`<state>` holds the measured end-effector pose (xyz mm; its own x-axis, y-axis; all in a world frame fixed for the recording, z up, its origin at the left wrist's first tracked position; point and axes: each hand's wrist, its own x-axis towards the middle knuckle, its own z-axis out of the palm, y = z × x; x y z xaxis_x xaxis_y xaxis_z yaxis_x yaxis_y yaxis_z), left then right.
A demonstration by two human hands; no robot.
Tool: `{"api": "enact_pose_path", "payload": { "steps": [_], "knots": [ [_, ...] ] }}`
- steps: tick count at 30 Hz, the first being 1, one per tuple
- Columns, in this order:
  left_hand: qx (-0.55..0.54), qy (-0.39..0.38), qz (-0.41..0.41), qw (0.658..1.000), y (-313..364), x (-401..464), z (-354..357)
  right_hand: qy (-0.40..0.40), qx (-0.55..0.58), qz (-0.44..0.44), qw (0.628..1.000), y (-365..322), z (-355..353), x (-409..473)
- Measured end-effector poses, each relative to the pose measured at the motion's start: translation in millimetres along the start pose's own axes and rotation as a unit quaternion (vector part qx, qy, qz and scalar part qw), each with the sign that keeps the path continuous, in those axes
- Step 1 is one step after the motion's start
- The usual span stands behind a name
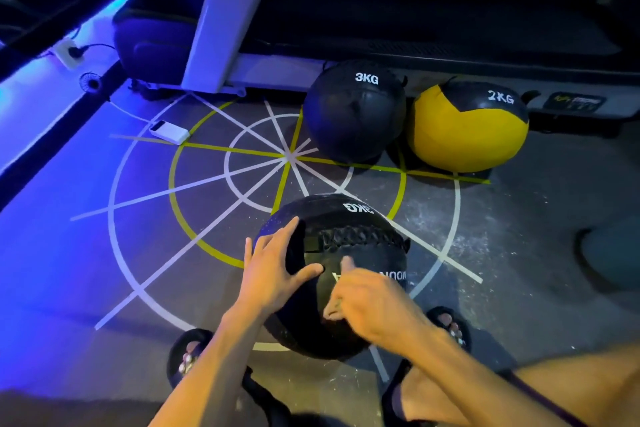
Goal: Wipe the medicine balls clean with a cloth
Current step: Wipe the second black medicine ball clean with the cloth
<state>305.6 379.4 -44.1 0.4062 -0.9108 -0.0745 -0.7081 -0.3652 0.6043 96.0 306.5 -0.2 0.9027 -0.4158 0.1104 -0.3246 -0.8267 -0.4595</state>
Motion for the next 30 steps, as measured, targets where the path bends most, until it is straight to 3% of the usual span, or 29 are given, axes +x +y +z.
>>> {"api": "enact_pose_path", "payload": {
  "steps": [3, 7, 10, 12, 14, 16, 17, 18, 20, 21, 23, 24, 26, 27, 30],
  "knots": [
    [-0.027, -0.006, -0.002, 1.000, -9.6, 0.5, -3.3, 0.101, 0.132, 0.143, 0.976, 25.4, -21.9, -10.9],
    [-0.069, -0.025, -0.022, 0.997, -27.2, 0.5, -12.4, 0.282, 0.243, 0.306, 0.876, 56.2, -40.6, -16.9],
    [-0.090, -0.022, -0.040, 0.995, -27.0, 7.4, -20.8, 0.350, 0.330, 0.338, 0.809, 58.3, -28.9, -9.1],
    [-0.045, -0.026, -0.033, 0.998, -17.9, 6.7, -17.9, 0.340, 0.334, 0.318, 0.820, 41.5, -5.8, 1.3],
    [-0.028, -0.017, -0.022, 0.999, -12.7, 3.1, -9.8, 0.294, 0.275, 0.248, 0.881, 16.8, 24.4, 8.0],
    [-0.027, -0.007, -0.020, 0.999, -14.4, 1.7, -5.1, 0.230, 0.168, 0.114, 0.952, -5.6, 48.4, 9.3],
    [-0.022, -0.006, -0.021, 1.000, -16.6, 2.2, -4.9, 0.205, 0.131, 0.048, 0.969, -8.2, 54.1, 7.1],
    [-0.021, -0.006, -0.023, 1.000, -18.0, 3.2, -5.8, 0.200, 0.111, 0.017, 0.973, 0.3, 56.8, 2.4],
    [-0.028, -0.005, -0.025, 0.999, -18.5, 5.2, -6.5, 0.226, 0.109, 0.081, 0.965, 27.2, 53.8, -9.1],
    [-0.035, -0.005, -0.027, 0.999, -18.7, 4.7, -6.6, 0.254, 0.133, 0.167, 0.943, 39.1, 48.4, -15.9],
    [-0.055, -0.002, -0.032, 0.998, -19.2, 3.1, -7.1, 0.301, 0.209, 0.359, 0.858, 55.1, 43.9, -25.3],
    [-0.065, 0.000, -0.036, 0.997, -19.0, 1.0, -8.0, 0.318, 0.214, 0.415, 0.825, 53.0, 47.6, -25.3],
    [-0.080, 0.003, -0.039, 0.996, -20.3, -2.3, -8.4, 0.366, 0.237, 0.428, 0.792, 29.8, 56.7, -20.0],
    [-0.085, 0.006, -0.042, 0.995, -21.8, -3.1, -8.7, 0.374, 0.249, 0.406, 0.796, 11.6, 59.3, -13.2],
    [-0.085, 0.000, -0.043, 0.995, -31.7, -8.1, -10.0, 0.283, 0.219, 0.232, 0.904, -36.7, 73.6, -5.9]
  ]
}}
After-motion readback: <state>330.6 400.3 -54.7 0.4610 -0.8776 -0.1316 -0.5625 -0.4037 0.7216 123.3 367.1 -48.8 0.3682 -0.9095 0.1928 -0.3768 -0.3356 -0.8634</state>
